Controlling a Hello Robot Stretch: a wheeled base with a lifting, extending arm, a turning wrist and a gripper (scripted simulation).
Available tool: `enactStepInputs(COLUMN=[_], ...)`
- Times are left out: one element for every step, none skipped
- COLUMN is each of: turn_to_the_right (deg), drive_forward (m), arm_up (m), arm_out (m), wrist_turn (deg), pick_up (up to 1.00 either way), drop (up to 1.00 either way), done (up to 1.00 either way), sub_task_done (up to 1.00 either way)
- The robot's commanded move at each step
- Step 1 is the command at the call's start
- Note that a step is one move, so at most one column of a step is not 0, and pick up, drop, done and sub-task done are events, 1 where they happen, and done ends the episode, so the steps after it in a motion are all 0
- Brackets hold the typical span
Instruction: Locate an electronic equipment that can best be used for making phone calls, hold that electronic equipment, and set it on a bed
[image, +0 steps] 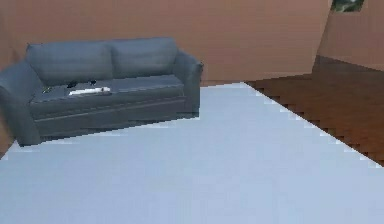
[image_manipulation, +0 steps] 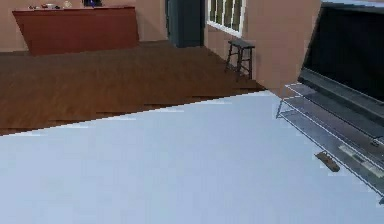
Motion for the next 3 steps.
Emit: enactStepInputs(turn_to_the_right=[-6.0, 0.0, -21.0], drive_forward=[0.0, 0.1, 0.0], arm_up=[0.0, 0.0, 0.0], arm_out=[0.0, 0.0, 0.0], wrist_turn=[0.0, 0.0, 0.0], pick_up=[0.0, 0.0, 0.0], drop=[0.0, 0.0, 0.0], done=[0.0, 0.0, 0.0], sub_task_done=[0.0, 0.0, 0.0])
